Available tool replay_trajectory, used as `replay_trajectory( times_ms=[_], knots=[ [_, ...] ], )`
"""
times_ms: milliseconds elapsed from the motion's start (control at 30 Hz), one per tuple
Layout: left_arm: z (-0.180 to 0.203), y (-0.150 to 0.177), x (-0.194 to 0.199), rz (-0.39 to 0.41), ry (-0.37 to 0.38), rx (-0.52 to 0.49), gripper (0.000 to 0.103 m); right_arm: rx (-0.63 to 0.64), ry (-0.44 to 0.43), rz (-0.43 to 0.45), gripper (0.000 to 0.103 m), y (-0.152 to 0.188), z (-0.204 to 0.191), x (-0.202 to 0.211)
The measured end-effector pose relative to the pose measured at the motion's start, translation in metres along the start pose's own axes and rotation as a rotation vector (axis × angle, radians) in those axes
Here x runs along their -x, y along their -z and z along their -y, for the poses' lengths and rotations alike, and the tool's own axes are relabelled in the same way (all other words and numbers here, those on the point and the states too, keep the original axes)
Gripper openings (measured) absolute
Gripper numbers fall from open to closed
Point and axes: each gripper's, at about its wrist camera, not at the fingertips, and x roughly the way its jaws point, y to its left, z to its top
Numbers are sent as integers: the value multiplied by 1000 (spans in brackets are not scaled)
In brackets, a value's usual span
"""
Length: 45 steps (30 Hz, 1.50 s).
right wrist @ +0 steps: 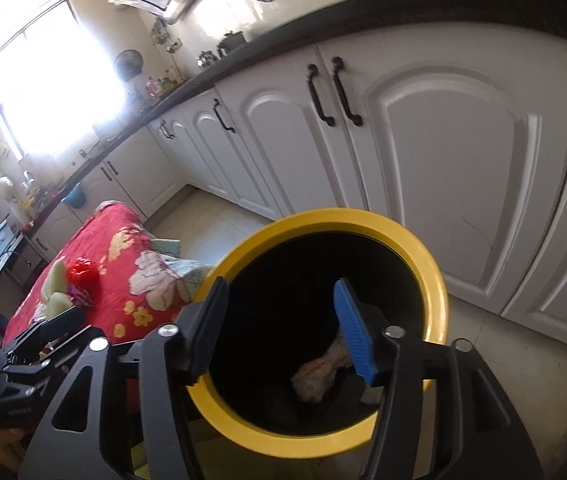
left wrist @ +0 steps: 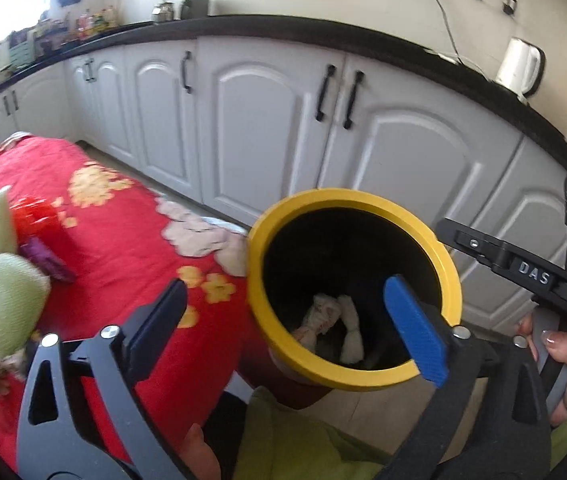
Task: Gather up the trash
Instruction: 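Open both tools to drop the bag and forks into the bin, then move both tools back over the table toward the green mesh bag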
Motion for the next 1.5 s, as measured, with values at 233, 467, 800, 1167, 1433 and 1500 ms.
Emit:
replay_trajectory(
  times_ms=[233,467,800,1167,1433,1500],
  knots=[
    [-23,-1,28,48,-52,42,92,50,-43,29,64,-4,-29,10],
    [-37,-1,55,110,-91,52,92,100,-88,58,72,-7,-56,20],
    [-66,-1,94,191,-182,82,92,166,-141,70,80,-9,-95,25],
    [-94,2,123,246,-236,130,92,235,-199,69,81,-6,-133,28],
    [-112,6,144,297,-279,152,92,301,-255,98,84,1,-169,33],
    [-117,8,148,307,-291,160,92,319,-272,94,84,3,-180,32]
  ],
)
